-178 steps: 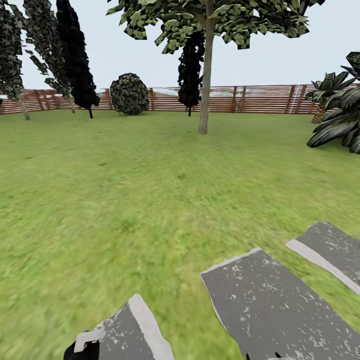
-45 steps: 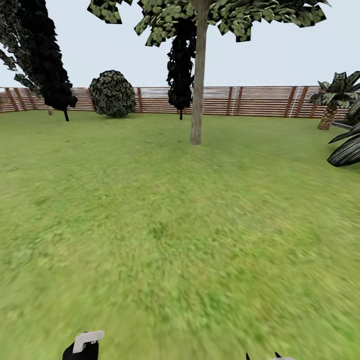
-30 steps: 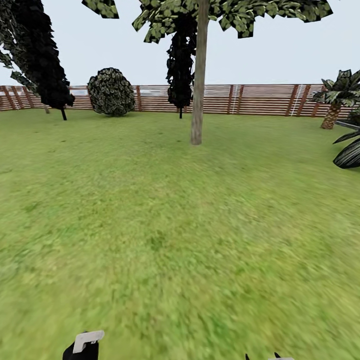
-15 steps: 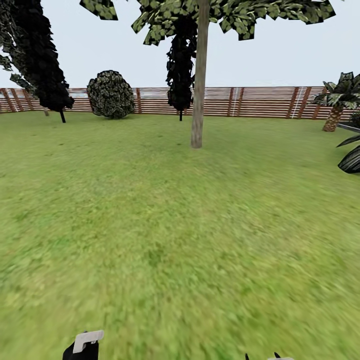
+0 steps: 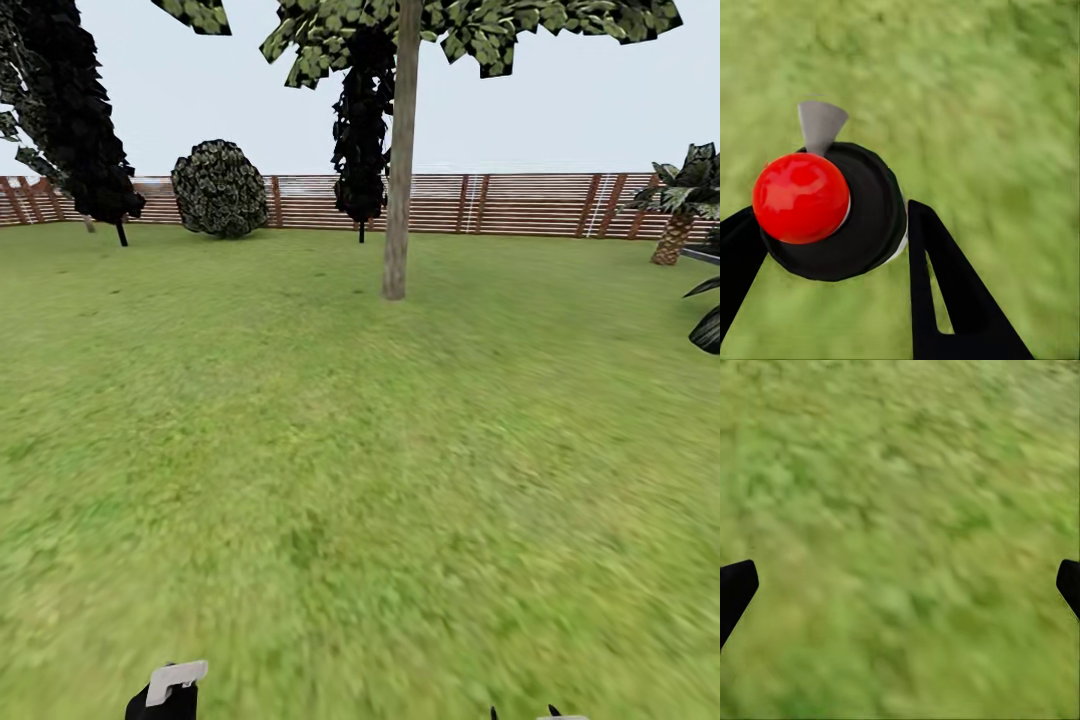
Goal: In the garden, pick up the pesticide atomizer on the floor and spray pesticide onto both trees until each tree trunk is fully covered.
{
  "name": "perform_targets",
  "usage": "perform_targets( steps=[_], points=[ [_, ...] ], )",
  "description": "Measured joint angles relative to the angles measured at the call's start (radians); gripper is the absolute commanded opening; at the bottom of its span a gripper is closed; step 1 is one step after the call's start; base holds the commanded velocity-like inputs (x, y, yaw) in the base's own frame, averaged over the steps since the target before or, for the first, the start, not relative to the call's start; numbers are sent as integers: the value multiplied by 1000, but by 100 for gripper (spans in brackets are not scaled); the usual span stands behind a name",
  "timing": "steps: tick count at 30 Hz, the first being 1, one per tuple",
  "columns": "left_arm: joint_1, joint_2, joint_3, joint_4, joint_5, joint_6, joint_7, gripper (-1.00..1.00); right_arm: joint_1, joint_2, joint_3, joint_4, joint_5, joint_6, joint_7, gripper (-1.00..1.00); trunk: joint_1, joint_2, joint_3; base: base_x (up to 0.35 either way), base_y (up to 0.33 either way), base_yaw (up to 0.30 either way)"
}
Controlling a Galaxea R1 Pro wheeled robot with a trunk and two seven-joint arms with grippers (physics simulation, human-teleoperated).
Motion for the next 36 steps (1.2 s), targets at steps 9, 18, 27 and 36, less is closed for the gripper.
perform_targets(
  steps=[9,18,27,36],
  points=[
    [0,0,0,-1,0,0,0,-100,0,0,0,0,0,0,1,100,0,0,0,337,0,0],
    [0,0,0,-1,-1,0,0,-100,0,0,0,0,0,0,1,100,0,0,0,337,0,0],
    [0,0,0,-1,0,0,0,-100,0,0,0,0,0,0,1,100,0,0,0,337,0,0],
    [0,0,0,-1,0,0,0,-100,0,0,0,0,1,0,1,100,0,0,0,337,0,0]
  ],
)
